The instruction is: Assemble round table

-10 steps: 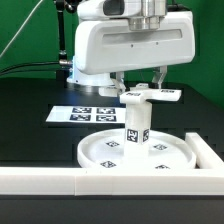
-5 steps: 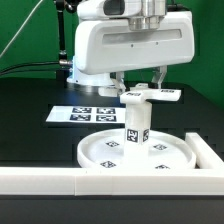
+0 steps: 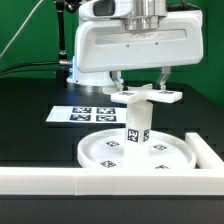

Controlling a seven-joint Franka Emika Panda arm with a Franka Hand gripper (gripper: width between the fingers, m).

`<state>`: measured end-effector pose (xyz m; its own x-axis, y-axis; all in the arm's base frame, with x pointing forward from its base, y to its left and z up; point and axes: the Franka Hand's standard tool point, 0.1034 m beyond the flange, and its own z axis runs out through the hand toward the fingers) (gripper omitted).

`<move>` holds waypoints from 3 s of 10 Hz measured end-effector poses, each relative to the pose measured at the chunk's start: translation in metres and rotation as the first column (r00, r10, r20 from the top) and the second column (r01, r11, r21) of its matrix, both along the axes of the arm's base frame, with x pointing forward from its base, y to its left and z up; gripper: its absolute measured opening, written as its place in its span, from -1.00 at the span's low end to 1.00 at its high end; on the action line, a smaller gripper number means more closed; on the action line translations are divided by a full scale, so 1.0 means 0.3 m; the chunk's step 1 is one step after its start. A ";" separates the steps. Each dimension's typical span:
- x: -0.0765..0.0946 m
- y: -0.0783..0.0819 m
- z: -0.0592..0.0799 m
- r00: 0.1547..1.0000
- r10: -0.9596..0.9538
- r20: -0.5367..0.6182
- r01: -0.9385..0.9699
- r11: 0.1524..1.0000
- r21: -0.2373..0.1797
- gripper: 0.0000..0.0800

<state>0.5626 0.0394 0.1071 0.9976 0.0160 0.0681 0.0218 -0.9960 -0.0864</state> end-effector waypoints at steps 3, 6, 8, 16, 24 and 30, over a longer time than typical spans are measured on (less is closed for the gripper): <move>0.005 0.000 -0.003 0.915 -0.403 -0.024 0.404 0.914 0.032 0.11; 0.005 -0.002 -0.003 0.766 -0.640 -0.059 0.643 0.765 0.043 0.11; 0.005 -0.001 -0.003 0.625 -0.776 -0.085 0.780 0.624 0.043 0.11; 0.000 -0.006 -0.002 0.088 -0.979 -0.184 0.996 0.092 -0.011 0.11; 0.001 0.001 0.062 0.048 -0.970 -0.237 0.999 0.044 0.022 0.61; -0.002 0.007 0.108 0.282 -0.930 -0.237 0.959 0.269 0.087 0.62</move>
Offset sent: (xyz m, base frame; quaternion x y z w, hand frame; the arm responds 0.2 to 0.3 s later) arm -0.0020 0.0104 -0.0150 -0.0153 0.0141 0.2189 0.9755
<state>0.5619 0.0415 0.1396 0.2953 -0.9403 -0.1694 -0.9478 -0.2660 -0.1757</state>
